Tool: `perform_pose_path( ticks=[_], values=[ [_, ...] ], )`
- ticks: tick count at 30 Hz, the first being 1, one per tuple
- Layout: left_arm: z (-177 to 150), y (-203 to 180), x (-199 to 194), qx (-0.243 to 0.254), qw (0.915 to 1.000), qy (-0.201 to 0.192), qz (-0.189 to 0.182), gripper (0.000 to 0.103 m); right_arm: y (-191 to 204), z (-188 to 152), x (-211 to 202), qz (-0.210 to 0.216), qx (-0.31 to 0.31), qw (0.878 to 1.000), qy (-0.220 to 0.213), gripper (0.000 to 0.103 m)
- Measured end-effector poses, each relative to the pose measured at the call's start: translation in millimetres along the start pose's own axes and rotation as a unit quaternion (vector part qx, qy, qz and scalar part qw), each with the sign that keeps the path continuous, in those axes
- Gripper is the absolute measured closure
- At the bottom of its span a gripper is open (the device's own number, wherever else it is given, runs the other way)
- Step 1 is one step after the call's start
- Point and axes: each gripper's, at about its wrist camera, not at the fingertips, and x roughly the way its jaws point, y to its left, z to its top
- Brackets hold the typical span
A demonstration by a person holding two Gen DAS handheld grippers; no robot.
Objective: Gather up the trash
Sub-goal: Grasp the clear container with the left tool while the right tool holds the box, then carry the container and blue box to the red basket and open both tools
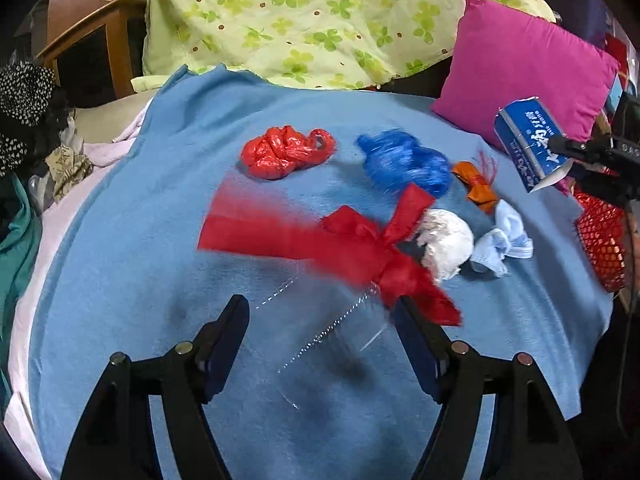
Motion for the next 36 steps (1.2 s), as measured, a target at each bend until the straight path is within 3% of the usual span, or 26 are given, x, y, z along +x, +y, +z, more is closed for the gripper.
perform_pose_path(
  ticks=[6, 12, 22, 24, 29, 30, 36],
  values=[
    [-10, 1, -6, 0.028, 0.9996, 0.0, -0.003, 0.026, 0, 0, 0, 0.001, -0.003, 1.0, -0.002, 0.063],
    [-13, 24, -6, -0.016, 0.9998, 0.0, -0.007, 0.026, 0, 0, 0, -0.002, 0.002, 1.0, -0.003, 0.063],
    [-19, -3, 12, 0.049, 0.9983, 0.03, -0.01, 0.026, 4, 1, -1, -0.004, -0.009, 1.0, -0.005, 0.063],
    [-20, -4, 10, 0.052, 0.9983, 0.025, -0.012, 0.04, 4, 2, -3, -0.005, -0.009, 1.0, -0.01, 0.063],
    [-18, -5, -1, 0.037, 0.9989, 0.012, -0.025, 0.041, 10, 2, -11, -0.013, -0.024, 0.999, -0.021, 0.063],
    [-18, -7, -5, 0.037, 0.9989, 0.007, -0.027, 0.048, 11, 2, -12, -0.015, -0.029, 0.999, -0.023, 0.063],
    [-18, -24, -36, 0.034, 0.9982, -0.026, -0.042, 0.048, 15, -2, -29, -0.014, -0.035, 0.998, -0.043, 0.063]
  ],
)
